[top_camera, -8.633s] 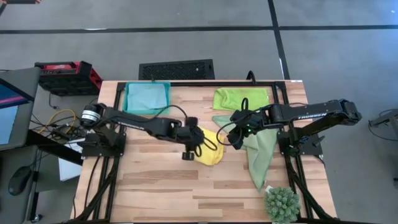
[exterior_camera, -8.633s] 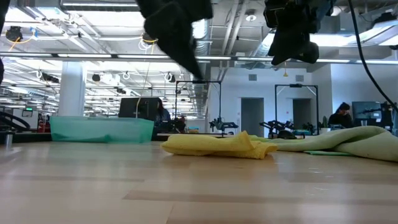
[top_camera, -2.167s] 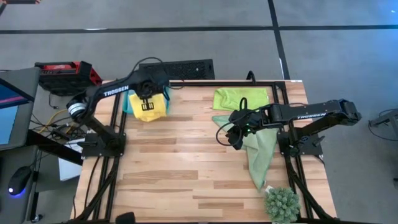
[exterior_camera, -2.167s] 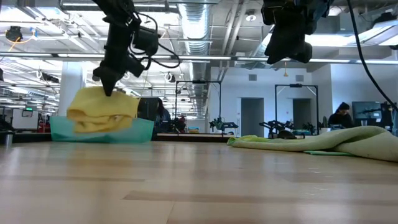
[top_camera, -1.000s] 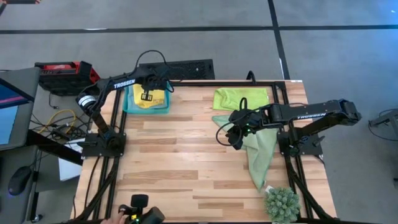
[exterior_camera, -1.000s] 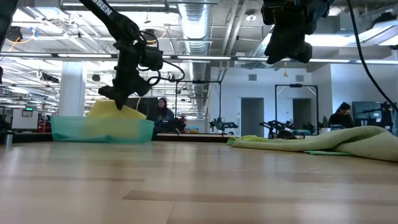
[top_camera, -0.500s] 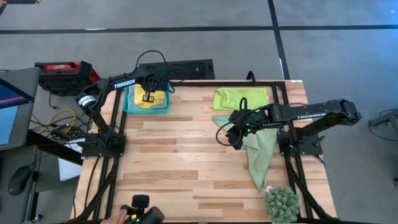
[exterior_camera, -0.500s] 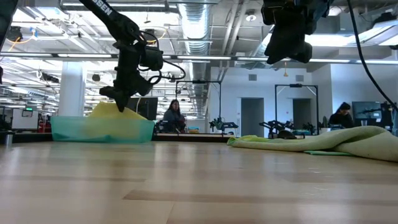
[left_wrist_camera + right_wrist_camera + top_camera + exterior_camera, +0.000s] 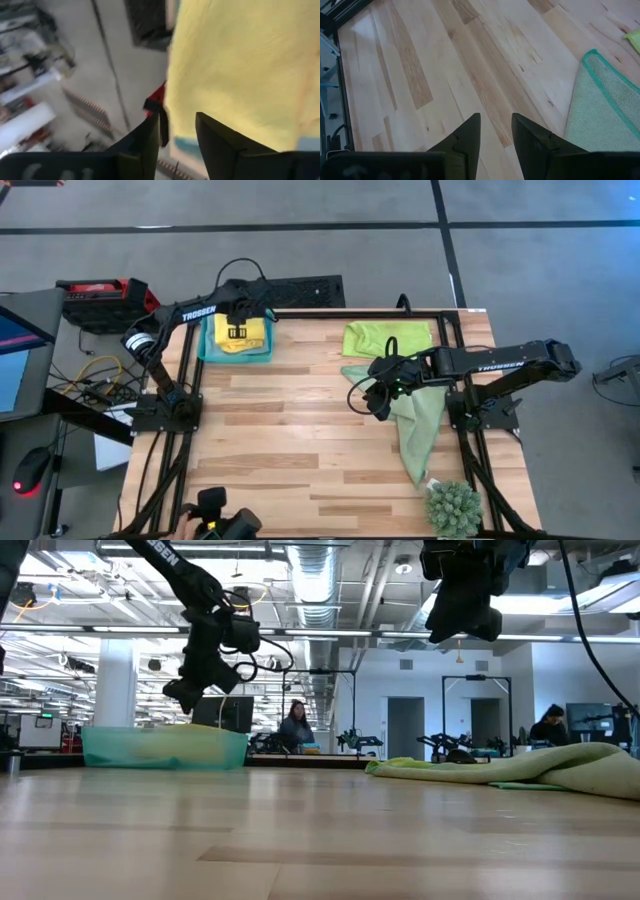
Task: Fold microfiber towels
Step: Fold the green microfiber towel
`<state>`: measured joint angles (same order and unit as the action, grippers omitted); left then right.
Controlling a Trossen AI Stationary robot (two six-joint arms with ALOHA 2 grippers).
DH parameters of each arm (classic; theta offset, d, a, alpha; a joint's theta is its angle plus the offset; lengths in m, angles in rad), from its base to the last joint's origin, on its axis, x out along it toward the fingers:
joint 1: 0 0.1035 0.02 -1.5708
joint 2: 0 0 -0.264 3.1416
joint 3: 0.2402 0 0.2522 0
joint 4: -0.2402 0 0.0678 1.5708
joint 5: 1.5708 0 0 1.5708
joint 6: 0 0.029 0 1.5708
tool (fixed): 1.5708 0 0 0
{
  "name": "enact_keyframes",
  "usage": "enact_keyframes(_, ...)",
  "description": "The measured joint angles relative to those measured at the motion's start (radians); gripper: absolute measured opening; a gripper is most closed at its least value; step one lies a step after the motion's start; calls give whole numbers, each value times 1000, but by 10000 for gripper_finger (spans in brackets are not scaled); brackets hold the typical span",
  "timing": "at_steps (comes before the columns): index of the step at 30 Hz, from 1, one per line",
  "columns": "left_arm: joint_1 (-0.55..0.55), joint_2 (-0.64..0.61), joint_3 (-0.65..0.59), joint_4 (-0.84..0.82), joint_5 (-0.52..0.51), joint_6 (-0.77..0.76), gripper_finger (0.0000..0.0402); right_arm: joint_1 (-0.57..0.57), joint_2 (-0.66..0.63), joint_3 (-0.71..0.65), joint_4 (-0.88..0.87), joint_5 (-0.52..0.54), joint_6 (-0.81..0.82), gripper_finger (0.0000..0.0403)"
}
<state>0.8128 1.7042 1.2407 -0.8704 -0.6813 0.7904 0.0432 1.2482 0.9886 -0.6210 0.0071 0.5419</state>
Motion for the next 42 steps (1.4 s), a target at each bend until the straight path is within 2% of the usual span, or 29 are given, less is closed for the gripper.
enact_keyframes(4, -1, -4, 33, -23, -40, -73, 129, 0, 0, 0, 0, 0, 0, 133)
enact_keyframes(7, -19, -20, 116, -105, 22, -166, 130, 0, 0, 0, -4, 0, 0, 133)
enact_keyframes(9, -47, -27, 191, -176, 113, -235, 130, -3, -7, 0, -14, 0, 11, 133)
enact_keyframes(13, -113, -28, 334, -271, 367, -397, 130, -31, -23, 0, -67, -4, 56, 133)
enact_keyframes(17, -211, -29, 379, -224, 666, -473, 130, -71, -29, 0, -169, -3, 94, 134)
enact_keyframes(20, -305, -21, 372, -131, 777, -465, 130, -93, -43, 0, -214, -3, 94, 134)
enact_keyframes(27, -510, -15, 259, 240, 752, -430, 130, -98, -115, 0, -239, -3, 88, 134)
enact_keyframes(31, -574, 4, 214, 369, 712, -443, 130, -97, -159, 0, -249, -6, 86, 134)
enact_keyframes(37, -585, 95, 208, 363, 715, -656, 130, -106, -171, -1, -325, -4, 111, 134)
enact_keyframes(42, -600, 121, 208, 371, 728, -768, 130, -133, -83, -5, -370, -1, 138, 134)
